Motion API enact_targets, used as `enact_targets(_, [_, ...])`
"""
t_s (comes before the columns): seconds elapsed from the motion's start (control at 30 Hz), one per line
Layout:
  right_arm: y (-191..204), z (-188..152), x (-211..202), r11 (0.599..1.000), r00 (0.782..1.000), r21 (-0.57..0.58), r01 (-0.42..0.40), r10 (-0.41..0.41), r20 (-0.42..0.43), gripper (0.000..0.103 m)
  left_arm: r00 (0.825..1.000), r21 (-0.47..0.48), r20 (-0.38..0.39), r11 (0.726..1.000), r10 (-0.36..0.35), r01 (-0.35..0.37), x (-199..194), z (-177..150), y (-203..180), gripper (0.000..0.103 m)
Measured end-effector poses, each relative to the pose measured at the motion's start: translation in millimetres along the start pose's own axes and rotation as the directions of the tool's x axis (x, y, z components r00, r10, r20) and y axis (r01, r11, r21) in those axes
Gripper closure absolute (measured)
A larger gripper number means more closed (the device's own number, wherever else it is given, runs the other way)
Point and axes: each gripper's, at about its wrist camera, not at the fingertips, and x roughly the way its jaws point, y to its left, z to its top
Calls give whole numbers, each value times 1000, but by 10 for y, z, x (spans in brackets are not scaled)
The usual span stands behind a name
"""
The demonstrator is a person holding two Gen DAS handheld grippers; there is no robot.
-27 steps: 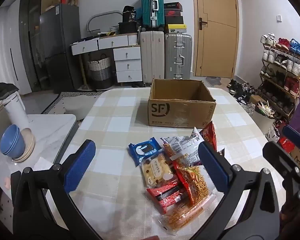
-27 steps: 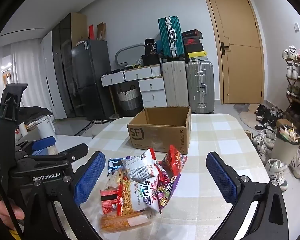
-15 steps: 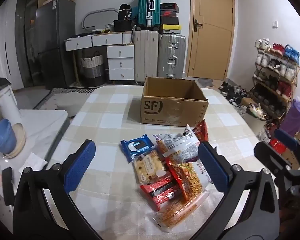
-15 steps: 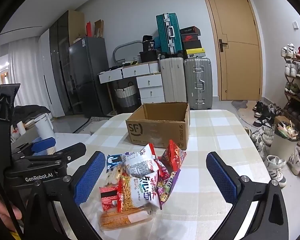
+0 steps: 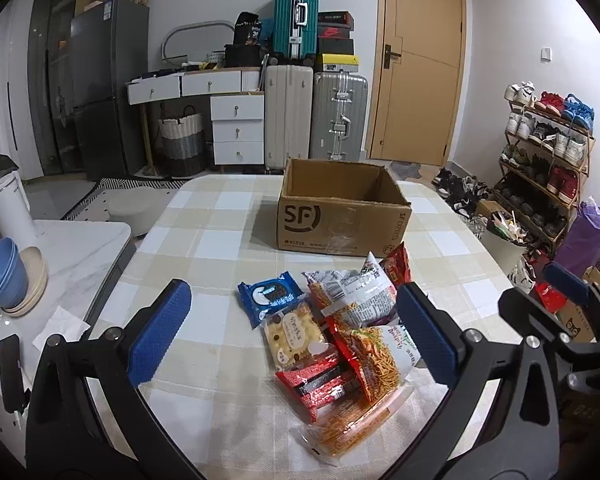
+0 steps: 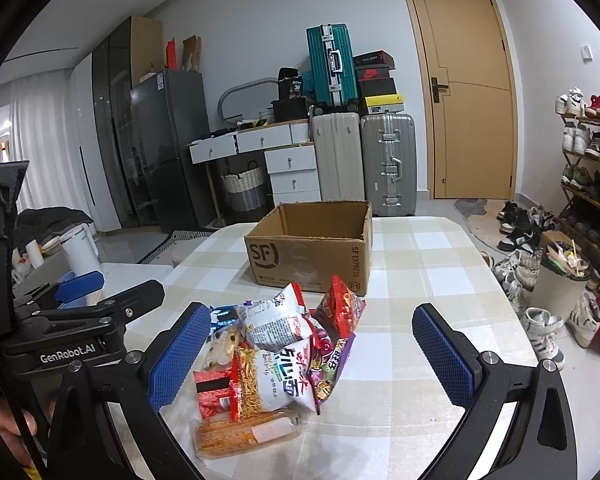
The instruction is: Organize snacks
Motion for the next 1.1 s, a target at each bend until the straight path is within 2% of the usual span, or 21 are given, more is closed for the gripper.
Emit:
enact_targets(0.1, [20, 14, -20, 1000, 1000, -1, 0, 0, 1, 0, 1000, -9, -5, 1000, -19, 19, 0, -4, 16, 0])
enact_targets(1.1, [40, 50, -21, 1000, 1000, 0, -3, 3, 2, 0, 1000, 2, 2, 1000, 7, -7, -29, -4, 13, 0])
